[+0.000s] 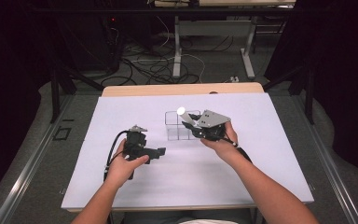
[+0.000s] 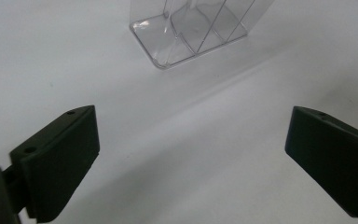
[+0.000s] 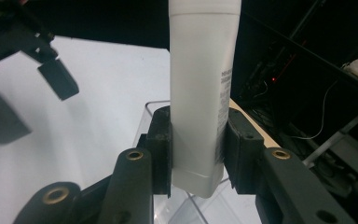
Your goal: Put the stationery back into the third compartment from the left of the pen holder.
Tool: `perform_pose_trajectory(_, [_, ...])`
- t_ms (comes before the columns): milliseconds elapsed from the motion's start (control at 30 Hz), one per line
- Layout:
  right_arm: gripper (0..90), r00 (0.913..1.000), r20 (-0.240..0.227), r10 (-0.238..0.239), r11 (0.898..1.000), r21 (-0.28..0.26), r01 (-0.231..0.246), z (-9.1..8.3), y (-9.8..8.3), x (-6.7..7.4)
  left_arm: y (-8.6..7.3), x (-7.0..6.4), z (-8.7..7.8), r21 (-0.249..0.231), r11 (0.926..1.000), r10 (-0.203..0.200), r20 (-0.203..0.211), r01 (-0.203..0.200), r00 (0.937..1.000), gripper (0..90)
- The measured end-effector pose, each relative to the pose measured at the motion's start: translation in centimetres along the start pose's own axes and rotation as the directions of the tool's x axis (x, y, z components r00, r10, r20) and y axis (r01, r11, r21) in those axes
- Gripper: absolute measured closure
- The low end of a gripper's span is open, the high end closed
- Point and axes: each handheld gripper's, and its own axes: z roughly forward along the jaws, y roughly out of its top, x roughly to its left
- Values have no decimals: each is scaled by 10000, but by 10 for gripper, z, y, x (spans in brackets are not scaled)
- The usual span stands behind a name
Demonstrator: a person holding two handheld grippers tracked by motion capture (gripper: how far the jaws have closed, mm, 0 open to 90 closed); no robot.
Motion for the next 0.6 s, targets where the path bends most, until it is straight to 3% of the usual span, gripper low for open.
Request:
perform_pose_trajectory(133, [664,9968,107,788,9968,-165,-786,7,-2,-6,-1,1,0,-155,9998,-92,-90,91,9999,6])
perform_pose_trajectory(333, [664,9898,281,1399,9899,-269,-1392,14,-8,-12,-5,5,-2,-174,9998,-95,-331,89,9994,6])
perform_pose_trajectory(433, [664,9845,360,1718,9850,-223,-1711,17,-12,-14,-7,6,-1,-148,9998,-139,-381,133,9992,6])
perform_pose_trajectory(600, [664,9685,430,2453,9693,-283,-2443,20,-18,-17,-8,6,0,-97,9998,-160,-368,156,9992,6])
